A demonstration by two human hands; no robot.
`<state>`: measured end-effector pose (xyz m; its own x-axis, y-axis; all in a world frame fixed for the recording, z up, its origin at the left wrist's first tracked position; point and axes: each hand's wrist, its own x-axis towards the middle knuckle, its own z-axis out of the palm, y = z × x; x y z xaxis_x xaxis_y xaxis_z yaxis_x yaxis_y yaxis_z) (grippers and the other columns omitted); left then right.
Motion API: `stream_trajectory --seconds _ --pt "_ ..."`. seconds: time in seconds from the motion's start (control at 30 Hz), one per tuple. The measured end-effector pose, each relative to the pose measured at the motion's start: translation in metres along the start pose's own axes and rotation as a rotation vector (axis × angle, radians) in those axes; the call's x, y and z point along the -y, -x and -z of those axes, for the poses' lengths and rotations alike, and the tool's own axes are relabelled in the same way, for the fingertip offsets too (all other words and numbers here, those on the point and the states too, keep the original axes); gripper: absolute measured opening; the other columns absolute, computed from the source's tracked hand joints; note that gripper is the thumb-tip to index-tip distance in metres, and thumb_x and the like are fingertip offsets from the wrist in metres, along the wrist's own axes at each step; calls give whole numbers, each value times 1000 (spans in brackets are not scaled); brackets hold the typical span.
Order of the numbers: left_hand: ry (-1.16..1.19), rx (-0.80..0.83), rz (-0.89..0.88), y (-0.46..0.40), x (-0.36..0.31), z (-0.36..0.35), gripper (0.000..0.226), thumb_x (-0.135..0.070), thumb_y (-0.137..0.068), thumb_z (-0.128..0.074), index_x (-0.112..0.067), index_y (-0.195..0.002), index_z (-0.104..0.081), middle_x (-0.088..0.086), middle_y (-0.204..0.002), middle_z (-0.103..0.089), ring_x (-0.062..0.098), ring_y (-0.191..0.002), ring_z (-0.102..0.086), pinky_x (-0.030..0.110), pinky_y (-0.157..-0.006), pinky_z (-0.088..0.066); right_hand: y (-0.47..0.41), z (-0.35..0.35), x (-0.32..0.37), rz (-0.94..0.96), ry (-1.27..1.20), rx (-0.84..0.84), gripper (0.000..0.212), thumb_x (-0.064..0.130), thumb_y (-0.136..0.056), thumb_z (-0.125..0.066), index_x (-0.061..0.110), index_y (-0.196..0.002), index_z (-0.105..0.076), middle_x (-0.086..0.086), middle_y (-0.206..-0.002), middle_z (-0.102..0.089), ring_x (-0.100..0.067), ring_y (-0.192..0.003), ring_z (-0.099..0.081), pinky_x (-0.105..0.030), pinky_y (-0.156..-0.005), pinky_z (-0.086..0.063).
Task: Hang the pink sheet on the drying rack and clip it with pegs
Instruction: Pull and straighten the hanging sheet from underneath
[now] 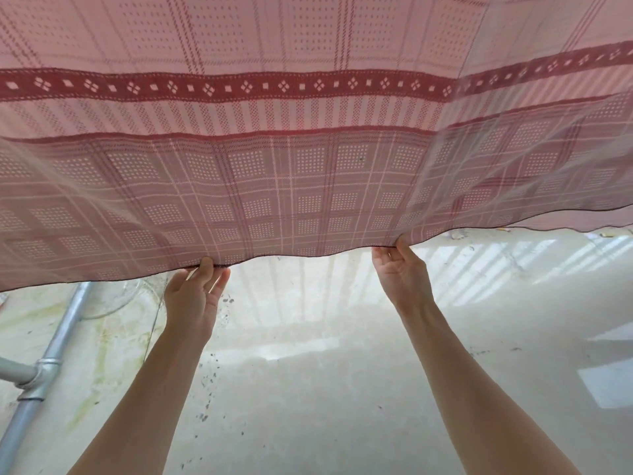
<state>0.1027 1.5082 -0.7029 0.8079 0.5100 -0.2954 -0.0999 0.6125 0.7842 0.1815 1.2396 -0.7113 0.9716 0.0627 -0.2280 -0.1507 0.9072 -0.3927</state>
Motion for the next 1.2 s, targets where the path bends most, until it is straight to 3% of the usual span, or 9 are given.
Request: stream_trajectory --seconds 0.1,0.23,0.43,0.6,0.73,0.83,0.93,1.07,1.2 --pt "-26 -9 27 2 -5 3 24 -1 -90 -53 -13 -70 -52 -7 -59 -67 6 -65 -66 33 -79 -51 19 -3 7 -30 197 -92 15 10 -91 -53 4 -104 -56 -14 -105 -61 -18 -101 -61 -36 -101 -45" --pt "-55 -22 55 11 -14 9 21 -1 -92 -51 -13 -75 -51 -8 -60 -66 5 -64 -65 33 -84 -50 46 -3 17 -92 36 39 36 3 -84 -53 4 -120 -52 -7 -116 -62 -19 -120 -53 -35 -93 -47" --pt "-66 8 52 23 -13 11 19 -1 -92 -50 -13 -77 -52 -10 -57 -66 3 -60 -65 31 -80 -50 66 6 19 -57 17 -19 29 5 -77 -59 4 -105 -59 -6 -105 -65 -17 -105 -59 -33 -95 -47" --pt "-58 -21 51 33 -5 8 18 -1 -91 -51 -12 -77 -54 -9 -61 -68 5 -65 -66 33 -83 -49 65 13 35 -38 -29 -44 21 7 -88 -53 3 -108 -58 -8 -106 -68 -19 -109 -60 -37 -94 -47" --pt "-42 -86 45 37 3 -3 16 -3 -93 -48 -12 -81 -53 -2 -81 -61 8 -77 -61 37 -93 -45 59 19 43 -45 -49 11 16 7 -89 -52 2 -101 -61 -8 -96 -72 -19 -94 -68 -36 -90 -53" --pt "39 -118 62 40 9 -10 16 -7 -96 -45 -15 -85 -54 -5 -88 -58 7 -86 -57 35 -99 -41 55 29 55 -79 -51 48 21 7 -80 -59 3 -100 -65 -7 -102 -70 -20 -102 -65 -36 -93 -51" --pt "194 -9 88 47 20 -21 26 -19 -98 -40 -23 -81 -59 -14 -83 -61 3 -94 -58 32 -107 -34 53 39 68 -166 24 104 17 11 -82 -58 9 -89 -74 -2 -101 -70 -17 -102 -66 -34 -92 -52" --pt "281 188 127 69 56 -59 36 -43 -91 -46 -23 -121 -51 -8 -125 -56 11 -118 -53 40 -99 -38 49 44 80 -242 100 122 15 14 -80 -60 15 -85 -75 3 -99 -70 -12 -99 -66 -33 -88 -46" --pt "205 352 196 98 108 -116 30 -38 -92 -42 -29 -96 -70 -10 -110 -67 8 -108 -60 39 -93 -44 49 44 89 -302 182 94 10 16 -78 -62 17 -87 -61 6 -87 -64 -9 -85 -57 -26 -75 -40"
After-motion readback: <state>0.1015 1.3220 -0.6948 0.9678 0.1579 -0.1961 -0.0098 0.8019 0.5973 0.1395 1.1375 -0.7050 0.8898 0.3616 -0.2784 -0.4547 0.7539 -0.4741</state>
